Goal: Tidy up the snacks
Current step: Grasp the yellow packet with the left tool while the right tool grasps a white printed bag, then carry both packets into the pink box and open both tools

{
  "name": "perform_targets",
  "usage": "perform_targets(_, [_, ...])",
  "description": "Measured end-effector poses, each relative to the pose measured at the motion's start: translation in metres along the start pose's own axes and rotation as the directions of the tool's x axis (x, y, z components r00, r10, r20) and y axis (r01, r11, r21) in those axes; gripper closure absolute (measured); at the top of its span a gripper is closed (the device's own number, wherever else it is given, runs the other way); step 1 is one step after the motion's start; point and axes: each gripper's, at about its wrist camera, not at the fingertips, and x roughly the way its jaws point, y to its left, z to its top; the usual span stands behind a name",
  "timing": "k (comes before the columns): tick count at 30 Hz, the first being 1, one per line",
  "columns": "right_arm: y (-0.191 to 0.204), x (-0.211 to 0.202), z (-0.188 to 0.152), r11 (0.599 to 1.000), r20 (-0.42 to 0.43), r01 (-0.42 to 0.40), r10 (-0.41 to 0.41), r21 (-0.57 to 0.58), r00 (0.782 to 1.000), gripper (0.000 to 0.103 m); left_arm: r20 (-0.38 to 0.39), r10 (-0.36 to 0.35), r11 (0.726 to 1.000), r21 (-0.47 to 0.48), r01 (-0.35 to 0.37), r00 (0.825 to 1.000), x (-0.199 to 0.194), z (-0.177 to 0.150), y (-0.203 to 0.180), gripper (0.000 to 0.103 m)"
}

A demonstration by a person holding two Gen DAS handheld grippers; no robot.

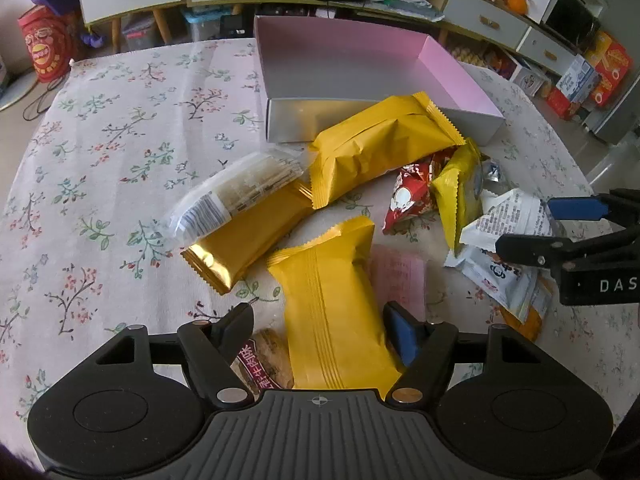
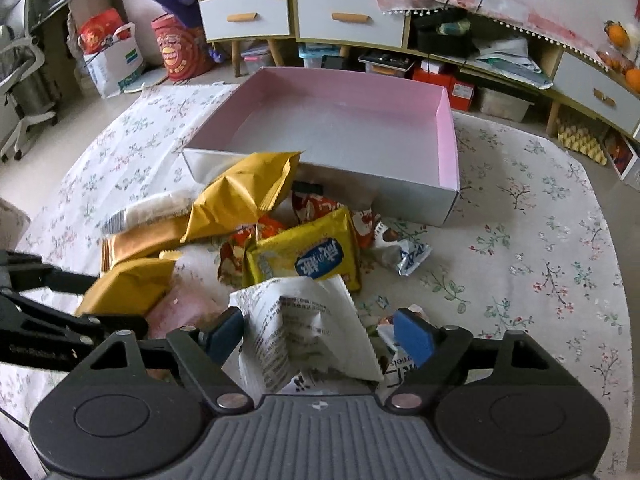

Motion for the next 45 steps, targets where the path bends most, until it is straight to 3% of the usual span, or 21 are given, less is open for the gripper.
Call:
perform_targets(16, [0.010,-0.002,-0.005,0.995,0.029,-0.024,0.027,-0.093,0.999,0.036,-0.013,-0.007,1.000,0.009,0.007,1.000,0.002,-0.004,-0.001,0.033])
perform_targets(20, [0.020,0.004,-0.006,0.988,0.034,0.004,0.002,-0.154,0.999,0.036,-0.002,-0.015,1.000,0.004,0.015,1.000,0.000,-0.004,0.000,0.047])
perform_targets(23, [0.027,0.010,-0.007,0.978,0.039,0.030,-0.022,-0.206,0.999,0.044,0.006,-0.020,1.000,0.008,0.020,1.000,-0.001,-0.004,-0.001,0.055])
perform_targets(27, [0.029,0.017,-0.007,0.973,0.031,0.049,-0.043,-0.226,0.999,0.066,0.012,-0.021,1.000,0.006,0.021,1.000,-0.002,-0.004,0.000,0.058])
perform_targets(30, [0.026,0.015,-0.006,0.976,0.042,0.049,-0.041,-0.213,0.998,0.067,0.027,-0.022,1.000,-0.004,0.022,0.999,-0.004,-0.005,0.002,0.060])
perform_targets(33, [0.025,0.011,-0.006,0.976,0.055,0.047,-0.036,-0.211,0.998,0.079,0.039,-0.023,1.000,-0.010,0.023,0.999,-0.007,-0.004,0.003,0.061])
perform_targets(45, [0.003,-0.006,0.008,0.996,0.109,0.024,-0.015,-0.083,0.994,0.080,0.122,-0.068,0.996,-0.044,0.074,0.990,-0.029,0.006,0.006,0.062])
